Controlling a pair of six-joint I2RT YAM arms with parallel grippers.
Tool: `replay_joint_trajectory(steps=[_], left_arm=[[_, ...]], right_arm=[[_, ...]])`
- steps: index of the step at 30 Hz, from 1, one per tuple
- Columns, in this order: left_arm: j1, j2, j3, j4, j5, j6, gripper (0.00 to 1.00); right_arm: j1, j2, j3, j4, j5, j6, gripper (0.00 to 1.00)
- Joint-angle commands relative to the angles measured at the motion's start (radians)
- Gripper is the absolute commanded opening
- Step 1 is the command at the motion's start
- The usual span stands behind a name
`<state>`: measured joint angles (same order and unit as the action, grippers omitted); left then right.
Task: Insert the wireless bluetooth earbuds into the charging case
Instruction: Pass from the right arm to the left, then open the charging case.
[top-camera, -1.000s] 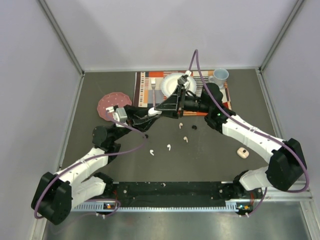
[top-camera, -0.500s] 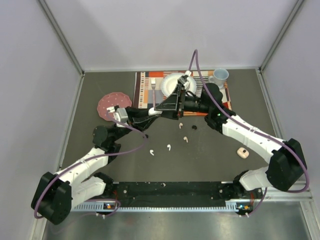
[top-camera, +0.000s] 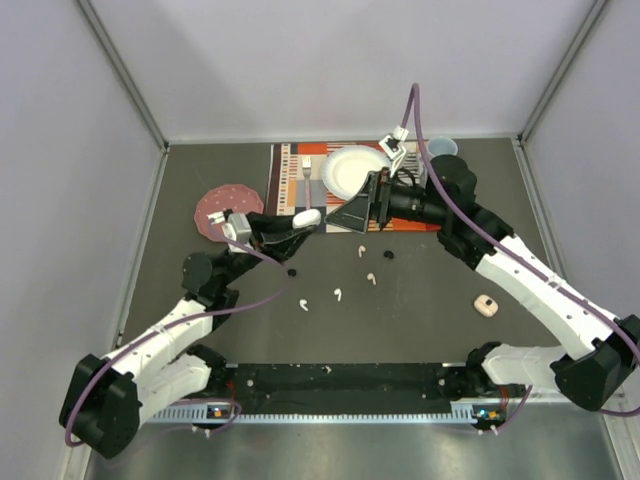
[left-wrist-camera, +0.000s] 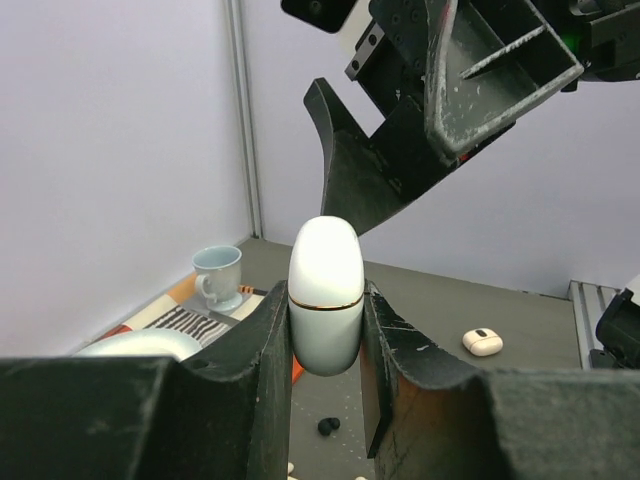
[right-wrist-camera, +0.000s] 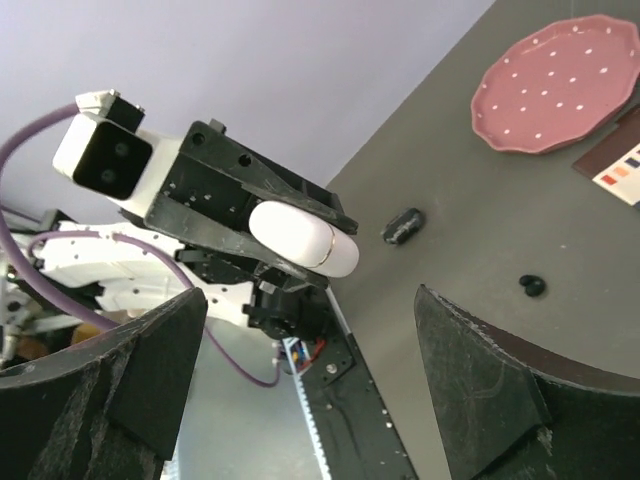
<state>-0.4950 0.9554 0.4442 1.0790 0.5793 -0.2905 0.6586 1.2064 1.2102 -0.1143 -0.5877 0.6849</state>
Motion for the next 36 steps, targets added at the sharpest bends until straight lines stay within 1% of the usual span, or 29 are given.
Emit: replay_joint_trajectory(steps=[1, 5, 11, 21, 27, 32, 36], left_arm=[[-0.004, -0.015, 0.019, 0.03, 0.013, -0.025, 0.0], [-0.004, -0.015, 0.028, 0.024, 0.043, -0.035, 0.0], [-0.004, -0.01, 0.065, -0.039, 0.132, -0.007, 0.0], [-0.005, -0.018, 0.08, -0.03, 0.214, -0.015, 0.0], [-0.005, -0.021, 0.076, -0.034, 0.297, -0.021, 0.0], [-0.004, -0.047, 0.051, -0.057, 0.303, -0.015, 0.0], [-0.004, -0.07, 0.034, -0.09, 0.271, 0.007, 0.0]], right_arm=[[0.016, 0.011, 0.041, -0.09, 0.005, -0.131, 0.84], [0.033, 0.016, 0.048, -0.102, 0.041, -0.14, 0.83], [0.042, 0.024, 0.058, -0.108, 0.058, -0.153, 0.82], [0.039, 0.042, 0.057, -0.13, 0.092, -0.15, 0.81], [0.042, 0.044, 0.064, -0.125, 0.114, -0.133, 0.8], [0.041, 0.051, 0.077, -0.096, 0.111, -0.116, 0.81], [0.038, 0.056, 0.084, -0.074, 0.098, -0.105, 0.81]])
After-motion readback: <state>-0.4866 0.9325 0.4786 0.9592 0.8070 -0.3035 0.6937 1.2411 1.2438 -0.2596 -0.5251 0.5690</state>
